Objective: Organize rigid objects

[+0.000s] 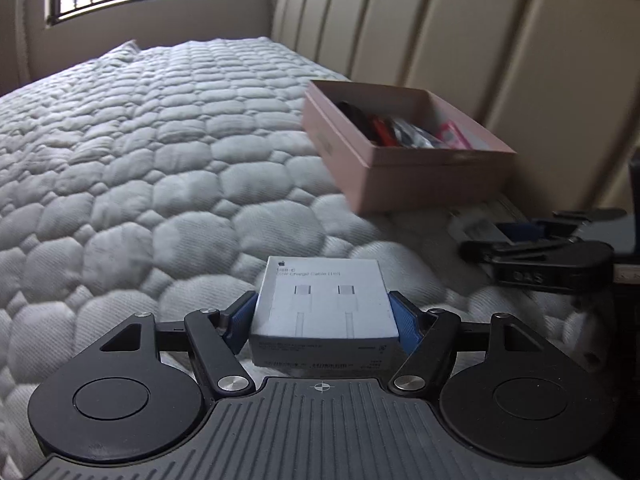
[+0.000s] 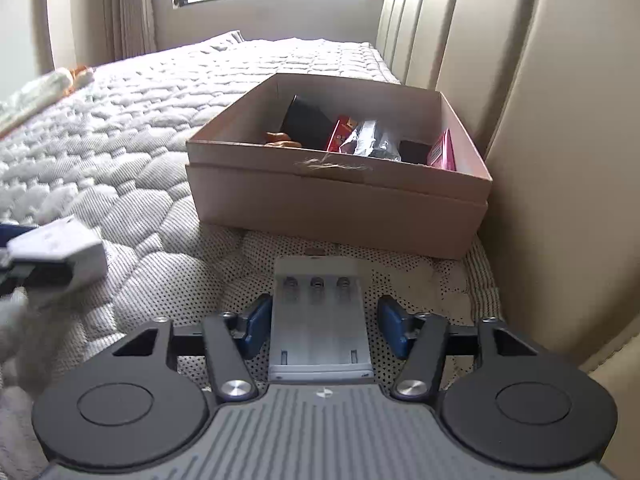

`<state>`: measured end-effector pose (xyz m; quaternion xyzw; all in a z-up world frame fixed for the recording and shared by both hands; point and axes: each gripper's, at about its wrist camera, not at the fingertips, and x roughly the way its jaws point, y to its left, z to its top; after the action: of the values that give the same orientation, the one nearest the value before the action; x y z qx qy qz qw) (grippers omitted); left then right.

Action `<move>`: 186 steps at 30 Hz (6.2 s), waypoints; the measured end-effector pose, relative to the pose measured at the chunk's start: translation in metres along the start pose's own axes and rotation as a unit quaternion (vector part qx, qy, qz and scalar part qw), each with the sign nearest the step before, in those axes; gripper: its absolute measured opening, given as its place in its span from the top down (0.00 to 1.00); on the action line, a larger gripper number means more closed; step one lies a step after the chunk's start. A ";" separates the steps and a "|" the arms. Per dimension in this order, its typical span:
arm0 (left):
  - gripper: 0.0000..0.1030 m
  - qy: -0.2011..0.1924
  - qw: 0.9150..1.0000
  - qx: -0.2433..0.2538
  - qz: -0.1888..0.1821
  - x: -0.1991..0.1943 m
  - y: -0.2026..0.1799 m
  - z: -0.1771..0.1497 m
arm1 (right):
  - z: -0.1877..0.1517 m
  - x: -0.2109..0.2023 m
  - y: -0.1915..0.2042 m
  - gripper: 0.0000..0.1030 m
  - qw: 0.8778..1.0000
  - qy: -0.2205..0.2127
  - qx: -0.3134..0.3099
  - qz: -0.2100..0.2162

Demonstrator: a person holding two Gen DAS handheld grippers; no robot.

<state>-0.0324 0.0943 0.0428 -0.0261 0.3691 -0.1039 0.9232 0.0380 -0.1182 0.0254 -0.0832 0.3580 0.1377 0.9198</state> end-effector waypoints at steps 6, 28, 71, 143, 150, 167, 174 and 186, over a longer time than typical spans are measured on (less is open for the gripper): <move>0.27 0.006 1.000 0.004 -0.026 -0.011 -0.022 -0.010 | -0.006 -0.040 0.008 0.54 0.999 -0.016 -0.030 0.003; 0.28 -0.078 0.994 0.014 -0.075 0.041 -0.089 0.136 | -0.052 -0.156 -0.026 0.54 0.995 -0.094 -0.012 0.017; 0.33 -0.074 0.994 -0.080 -0.019 0.030 0.005 0.070 | 0.114 -0.067 -0.014 0.37 0.982 -0.173 0.040 -0.070; 0.38 -0.063 0.993 -0.014 0.101 0.057 -0.067 -0.021 | -0.064 -0.010 -0.024 0.03 0.994 -0.054 0.079 -0.055; 0.38 -0.063 0.993 -0.016 0.100 0.056 -0.066 -0.021 | -0.064 -0.011 -0.027 0.01 0.994 -0.055 0.080 -0.048; 0.38 -0.063 0.993 -0.014 0.101 0.057 -0.067 -0.020 | -0.064 -0.012 -0.028 0.00 0.994 -0.054 0.080 -0.042; 0.38 -0.063 0.993 -0.015 0.101 0.056 -0.067 -0.020 | -0.064 -0.012 -0.028 0.00 0.994 -0.054 0.080 -0.042; 0.39 -0.063 0.993 -0.015 0.101 0.055 -0.067 -0.020 | -0.064 -0.012 -0.029 0.00 0.994 -0.055 0.080 -0.041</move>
<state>-0.0186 0.0181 -0.0010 -0.0095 0.3121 -0.0031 0.9500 -0.0024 -0.1638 -0.0121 -0.0166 0.3133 0.0750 0.9466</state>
